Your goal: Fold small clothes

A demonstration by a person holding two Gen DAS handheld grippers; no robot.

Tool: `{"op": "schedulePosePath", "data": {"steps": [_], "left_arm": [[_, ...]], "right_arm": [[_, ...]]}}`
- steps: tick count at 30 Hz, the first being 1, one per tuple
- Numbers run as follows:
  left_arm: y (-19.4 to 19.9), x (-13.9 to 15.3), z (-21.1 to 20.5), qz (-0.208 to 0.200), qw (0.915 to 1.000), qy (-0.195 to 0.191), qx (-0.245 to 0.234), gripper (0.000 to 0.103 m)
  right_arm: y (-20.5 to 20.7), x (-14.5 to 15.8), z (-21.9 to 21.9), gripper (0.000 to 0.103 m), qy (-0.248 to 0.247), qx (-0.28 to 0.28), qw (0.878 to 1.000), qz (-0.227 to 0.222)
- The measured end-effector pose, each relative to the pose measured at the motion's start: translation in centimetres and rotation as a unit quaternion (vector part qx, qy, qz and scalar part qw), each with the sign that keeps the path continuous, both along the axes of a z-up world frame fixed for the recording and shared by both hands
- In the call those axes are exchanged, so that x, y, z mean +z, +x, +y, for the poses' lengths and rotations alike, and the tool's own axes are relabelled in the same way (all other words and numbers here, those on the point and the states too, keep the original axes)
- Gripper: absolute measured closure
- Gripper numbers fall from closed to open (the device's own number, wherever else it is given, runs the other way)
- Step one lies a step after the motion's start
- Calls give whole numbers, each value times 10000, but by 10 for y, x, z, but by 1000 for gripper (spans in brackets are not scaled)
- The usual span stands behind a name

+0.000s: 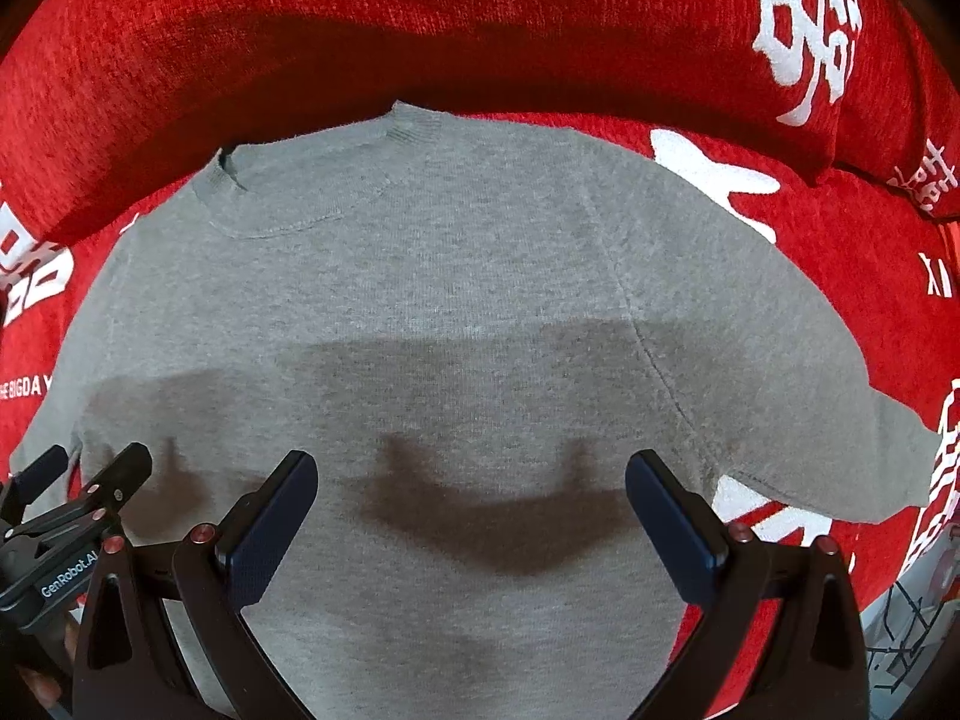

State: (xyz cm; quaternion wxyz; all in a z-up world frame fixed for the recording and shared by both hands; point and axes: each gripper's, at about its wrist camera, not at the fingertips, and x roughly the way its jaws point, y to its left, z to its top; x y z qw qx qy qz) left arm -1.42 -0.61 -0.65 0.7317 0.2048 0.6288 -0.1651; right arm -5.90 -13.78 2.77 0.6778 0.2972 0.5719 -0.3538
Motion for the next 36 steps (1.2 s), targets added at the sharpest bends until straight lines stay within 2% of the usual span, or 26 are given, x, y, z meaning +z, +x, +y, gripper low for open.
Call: {"op": "schedulePosePath", "data": {"steps": [21,36], "left_arm": [[-1,5,-7,-36,10000,-5,4,0],[1,7,-6,-44,10000,-15,19,0]], "right_arm": [[2,5,-5,1,-144,144,9998,33],[3,6,-28,1,-150,559,9983,67]]}}
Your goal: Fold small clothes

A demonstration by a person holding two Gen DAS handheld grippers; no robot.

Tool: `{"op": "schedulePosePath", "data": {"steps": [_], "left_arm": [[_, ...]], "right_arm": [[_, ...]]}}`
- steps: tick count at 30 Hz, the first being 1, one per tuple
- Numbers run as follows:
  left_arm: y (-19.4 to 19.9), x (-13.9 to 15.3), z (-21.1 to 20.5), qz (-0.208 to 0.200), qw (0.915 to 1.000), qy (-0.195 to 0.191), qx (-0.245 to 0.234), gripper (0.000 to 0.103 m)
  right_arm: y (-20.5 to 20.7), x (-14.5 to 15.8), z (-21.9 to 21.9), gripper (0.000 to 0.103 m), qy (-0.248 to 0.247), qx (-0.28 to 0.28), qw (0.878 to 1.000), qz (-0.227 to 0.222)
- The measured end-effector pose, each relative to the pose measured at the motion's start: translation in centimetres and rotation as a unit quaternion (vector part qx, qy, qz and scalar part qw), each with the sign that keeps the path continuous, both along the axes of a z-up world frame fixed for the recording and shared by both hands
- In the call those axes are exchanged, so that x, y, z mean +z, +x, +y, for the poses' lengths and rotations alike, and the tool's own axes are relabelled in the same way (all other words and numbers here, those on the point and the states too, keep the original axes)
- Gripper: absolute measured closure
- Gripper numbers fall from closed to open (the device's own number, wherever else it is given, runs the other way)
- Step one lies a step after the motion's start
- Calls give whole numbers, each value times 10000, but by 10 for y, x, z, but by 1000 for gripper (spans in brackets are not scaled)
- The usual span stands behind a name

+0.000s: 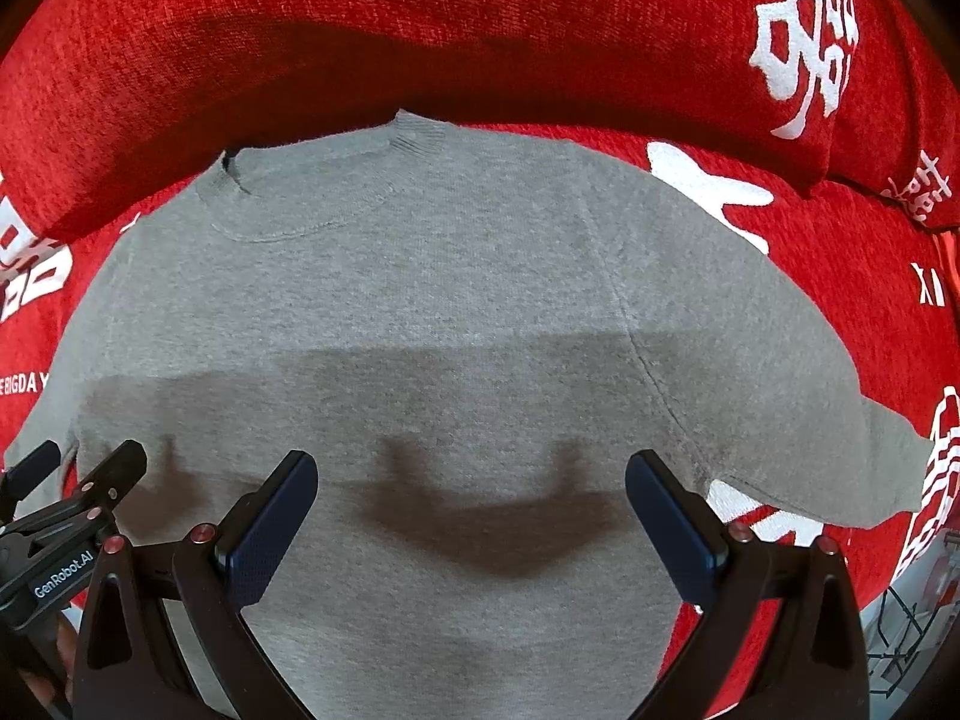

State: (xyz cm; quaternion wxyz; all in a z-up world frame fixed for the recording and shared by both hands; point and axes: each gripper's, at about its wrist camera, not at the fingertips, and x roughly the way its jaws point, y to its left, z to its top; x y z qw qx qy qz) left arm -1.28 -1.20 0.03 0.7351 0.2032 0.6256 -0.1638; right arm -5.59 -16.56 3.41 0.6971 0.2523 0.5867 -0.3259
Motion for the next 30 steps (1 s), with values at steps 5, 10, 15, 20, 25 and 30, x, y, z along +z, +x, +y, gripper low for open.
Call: {"op": "schedulePosePath", "data": {"steps": [5,10,15,20,25,30], "left_arm": [[0,0,2,-3,10000,-7,3,0],[0,2,5,-3,10000,-24,14,0],[0,3,8,-5,10000,-58,13,0],[0,2,10,18,9999,-100,26,0],[0,1,12,53,9999,-157,32,0],[3,0,23,200,9987,-445,172,0]], "right_arm": [[1,1,-6,1,-3,113,9999,7],[3,2,-7,1,-8,163,9999,9],[5,2,-9,1,-20,207,9998,18],[8,2,-9,1,-30,258,9997,48],[10,3,-9,1,-28,274,9996,42],[11,7,-8,1,87,318,9993,-162]]}}
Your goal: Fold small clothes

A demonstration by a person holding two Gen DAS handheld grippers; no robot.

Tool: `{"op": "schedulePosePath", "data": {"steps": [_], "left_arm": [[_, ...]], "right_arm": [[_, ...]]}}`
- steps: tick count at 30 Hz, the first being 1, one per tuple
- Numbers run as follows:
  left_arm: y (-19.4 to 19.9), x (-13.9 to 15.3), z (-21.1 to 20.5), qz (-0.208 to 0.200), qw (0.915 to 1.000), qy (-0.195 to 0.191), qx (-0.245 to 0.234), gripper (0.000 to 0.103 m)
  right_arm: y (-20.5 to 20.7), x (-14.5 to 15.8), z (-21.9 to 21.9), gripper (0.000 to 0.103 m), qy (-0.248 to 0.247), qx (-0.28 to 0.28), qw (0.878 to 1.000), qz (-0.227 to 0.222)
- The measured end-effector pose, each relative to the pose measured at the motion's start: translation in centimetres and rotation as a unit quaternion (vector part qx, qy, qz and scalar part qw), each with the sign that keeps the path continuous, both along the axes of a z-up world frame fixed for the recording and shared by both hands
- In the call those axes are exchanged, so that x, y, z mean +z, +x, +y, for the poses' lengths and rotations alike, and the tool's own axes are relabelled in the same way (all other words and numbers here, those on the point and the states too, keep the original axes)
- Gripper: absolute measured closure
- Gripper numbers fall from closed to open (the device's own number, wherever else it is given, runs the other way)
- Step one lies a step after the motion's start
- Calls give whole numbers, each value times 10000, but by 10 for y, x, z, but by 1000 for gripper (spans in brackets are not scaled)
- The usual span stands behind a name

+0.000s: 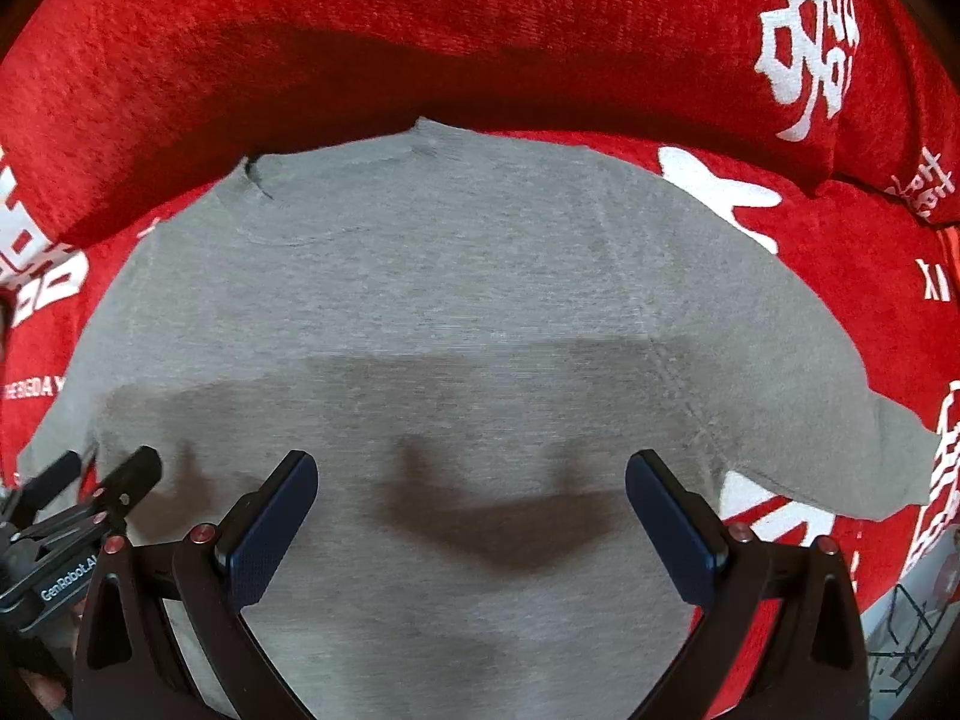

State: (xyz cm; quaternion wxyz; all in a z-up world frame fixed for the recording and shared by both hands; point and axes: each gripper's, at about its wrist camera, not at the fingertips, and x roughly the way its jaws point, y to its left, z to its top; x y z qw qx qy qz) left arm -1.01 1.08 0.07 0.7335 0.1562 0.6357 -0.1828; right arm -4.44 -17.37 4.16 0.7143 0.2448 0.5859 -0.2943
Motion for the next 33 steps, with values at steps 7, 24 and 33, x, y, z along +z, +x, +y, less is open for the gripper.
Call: {"op": "schedulePosePath", "data": {"steps": [7,24,33], "left_arm": [[14,-6,61,291,9948,-719,666,0],[56,-68,288,515,9056,-2460,3415,0],[86,-67,297,309,8643,-2997,4027,37]], "right_arm": [[17,-1,31,1,168,406,9989,-169],[72,-32,148,0,569,1552,9862,65],[80,-27,168,1,572,1600,9855,50]]}}
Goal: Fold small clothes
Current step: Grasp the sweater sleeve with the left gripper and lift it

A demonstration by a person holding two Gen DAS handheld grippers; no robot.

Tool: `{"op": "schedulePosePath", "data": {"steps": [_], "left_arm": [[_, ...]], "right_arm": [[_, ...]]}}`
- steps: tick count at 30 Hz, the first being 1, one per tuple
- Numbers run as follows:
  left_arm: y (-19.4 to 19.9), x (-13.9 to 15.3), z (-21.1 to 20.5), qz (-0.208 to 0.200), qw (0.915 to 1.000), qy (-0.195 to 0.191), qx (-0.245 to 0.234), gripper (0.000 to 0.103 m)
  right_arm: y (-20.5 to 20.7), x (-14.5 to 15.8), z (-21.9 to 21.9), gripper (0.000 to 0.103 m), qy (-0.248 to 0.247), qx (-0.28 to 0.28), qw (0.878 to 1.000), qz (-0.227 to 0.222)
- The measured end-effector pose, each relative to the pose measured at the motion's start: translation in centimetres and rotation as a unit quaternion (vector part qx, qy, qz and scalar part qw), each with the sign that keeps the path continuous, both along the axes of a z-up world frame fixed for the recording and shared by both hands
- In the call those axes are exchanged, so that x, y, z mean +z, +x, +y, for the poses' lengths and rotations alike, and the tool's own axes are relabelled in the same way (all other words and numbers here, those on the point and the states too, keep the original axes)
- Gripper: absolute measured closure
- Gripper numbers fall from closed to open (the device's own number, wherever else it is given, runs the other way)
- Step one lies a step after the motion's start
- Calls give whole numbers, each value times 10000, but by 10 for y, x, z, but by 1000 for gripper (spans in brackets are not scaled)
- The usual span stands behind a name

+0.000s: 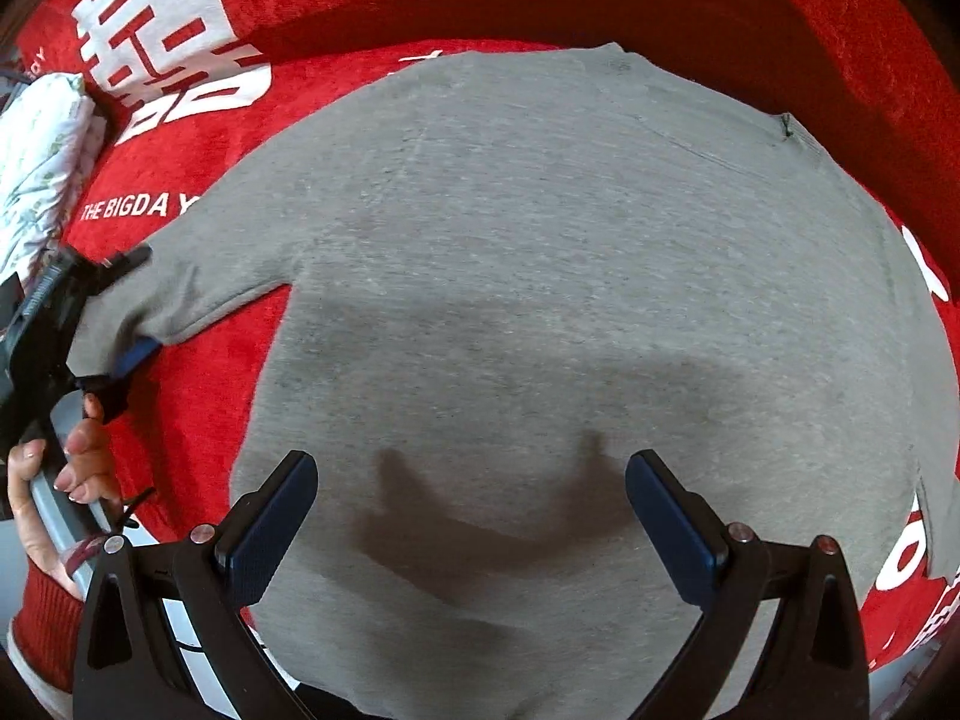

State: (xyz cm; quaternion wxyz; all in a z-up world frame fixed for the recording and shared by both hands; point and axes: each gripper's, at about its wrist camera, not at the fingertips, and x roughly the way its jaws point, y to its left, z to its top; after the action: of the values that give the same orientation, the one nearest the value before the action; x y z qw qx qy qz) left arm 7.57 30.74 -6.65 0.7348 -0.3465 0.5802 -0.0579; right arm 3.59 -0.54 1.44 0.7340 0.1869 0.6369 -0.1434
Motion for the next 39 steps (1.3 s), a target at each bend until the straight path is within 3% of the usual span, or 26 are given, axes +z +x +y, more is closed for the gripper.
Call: {"op": "schedulePosePath", "data": {"steps": [1,2,3,5,8,14,18,21,23,27,29,31,33,35,37,39], "left_arm": [[0,0,4,-17,10000,80,-31,49],[0,0,7,-63,9999,49,-74,78],[0,-1,12,-149,9997,-112,-152,92],[0,6,17,-332,9990,-122,-267,92],[3,32,3,-799,9939,262,-711,92],[5,92,-33,-1661,9731,600,-1478,92],[3,137,-93,-2360,9381,825,-2396,92],[-16,162,-154,-2791,8991,922,-3244,92],[-41,167,-204,-2999,8664,983,-3870,92],[-91,135,-298,-2903,8131,1260,-4886,92],[-106,109,-330,-2706,7933,1505,-5242,92],[-121,80,-354,-2428,7796,1794,-5487,92],[-127,63,-362,-2237,7746,2071,-5542,92],[-128,58,-360,-2109,7763,2209,-5515,90],[-128,63,-352,-2058,7821,2186,-5461,72],[-126,76,-338,-2080,7927,2211,-5287,25]], "right_arm": [[0,0,1,0,5,-5,10000,-4],[0,0,2,0,6,-10,10000,-4],[0,0,2,0,13,-22,10000,-1],[0,-1,3,1,22,-57,10000,-15],[-2,1,1,1,19,-149,9999,-86],[-22,11,-13,1,29,-543,9982,-239],[-42,23,-29,1,-26,-935,9947,-423],[-63,32,-49,1,-1,-1345,9893,-558],[-78,36,-67,1,52,-1630,9846,-634],[-108,32,-105,1,56,-2038,9770,-625],[-124,23,-125,1,119,-2275,9722,-549],[-136,16,-139,1,167,-2442,9684,-481],[-146,7,-152,1,204,-2540,9661,-405],[-149,2,-155,1,213,-2545,9662,-341],[-145,0,-160,1,233,-2499,9674,-323],[-132,4,-159,1,201,-2372,9705,-378]]}}
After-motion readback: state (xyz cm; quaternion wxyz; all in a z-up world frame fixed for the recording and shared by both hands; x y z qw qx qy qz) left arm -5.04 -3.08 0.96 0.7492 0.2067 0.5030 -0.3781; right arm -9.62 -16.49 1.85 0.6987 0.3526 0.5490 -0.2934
